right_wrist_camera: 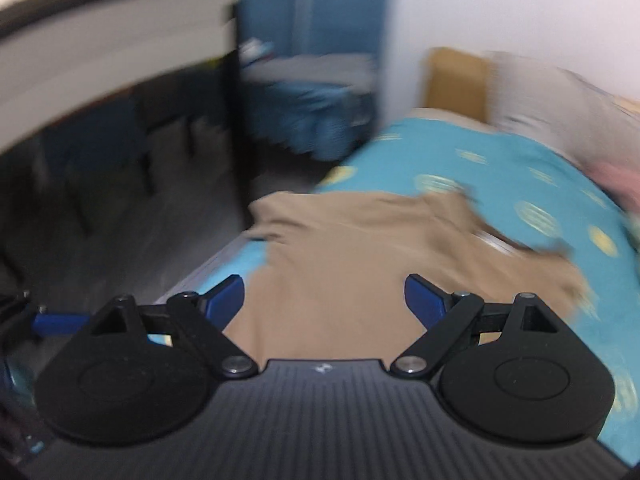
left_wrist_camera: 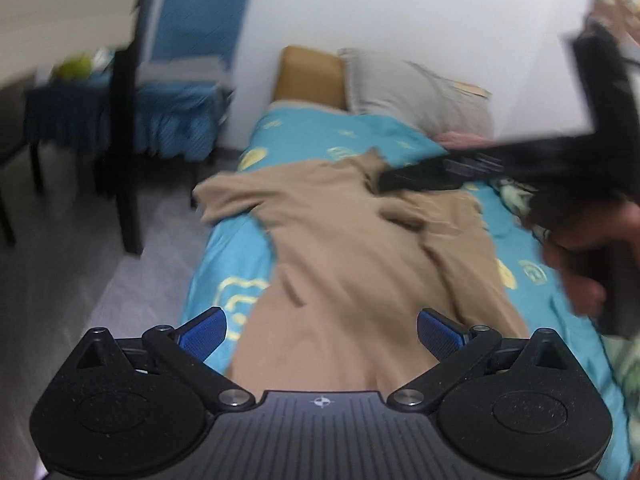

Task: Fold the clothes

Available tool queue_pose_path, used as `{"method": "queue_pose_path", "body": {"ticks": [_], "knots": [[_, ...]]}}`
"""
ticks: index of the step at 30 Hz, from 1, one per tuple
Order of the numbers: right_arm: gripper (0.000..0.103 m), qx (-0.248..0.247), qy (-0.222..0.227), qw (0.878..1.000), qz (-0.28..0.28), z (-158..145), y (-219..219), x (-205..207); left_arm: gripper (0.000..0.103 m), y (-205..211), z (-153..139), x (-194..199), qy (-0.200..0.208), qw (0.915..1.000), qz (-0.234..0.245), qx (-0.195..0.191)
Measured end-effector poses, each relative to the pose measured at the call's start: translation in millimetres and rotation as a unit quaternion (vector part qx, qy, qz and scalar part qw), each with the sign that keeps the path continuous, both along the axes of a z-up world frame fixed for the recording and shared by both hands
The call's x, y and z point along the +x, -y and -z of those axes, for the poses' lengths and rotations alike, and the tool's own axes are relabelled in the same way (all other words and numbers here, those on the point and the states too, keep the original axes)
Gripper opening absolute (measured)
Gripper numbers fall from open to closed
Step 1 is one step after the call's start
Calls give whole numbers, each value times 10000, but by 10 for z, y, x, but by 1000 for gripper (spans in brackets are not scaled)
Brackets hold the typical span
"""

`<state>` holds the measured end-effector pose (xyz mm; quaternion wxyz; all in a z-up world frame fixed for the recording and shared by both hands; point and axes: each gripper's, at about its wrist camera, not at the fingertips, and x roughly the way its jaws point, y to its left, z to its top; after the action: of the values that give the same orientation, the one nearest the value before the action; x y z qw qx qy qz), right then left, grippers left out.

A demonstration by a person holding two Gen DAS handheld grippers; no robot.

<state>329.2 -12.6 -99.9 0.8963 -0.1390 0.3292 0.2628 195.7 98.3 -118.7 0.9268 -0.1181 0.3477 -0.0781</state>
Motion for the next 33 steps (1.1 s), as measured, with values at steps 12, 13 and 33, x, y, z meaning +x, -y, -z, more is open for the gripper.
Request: {"method": "queue_pose_path", "body": {"ticks": [12,13,33], "knots": [[60,-1800,-157,9760,-1217,1152,-1734,1139,101,-374,445,246,-607,9959,-520,-433],[56,-1931,-129,9735,-1222,1229,-1777,1179,101,-403,480,263,-654,9952,-560,-465],[6,595,1068,9623,2431,-91,686,701,101,-259,38,-137,935,9832,141,-1561]]}}
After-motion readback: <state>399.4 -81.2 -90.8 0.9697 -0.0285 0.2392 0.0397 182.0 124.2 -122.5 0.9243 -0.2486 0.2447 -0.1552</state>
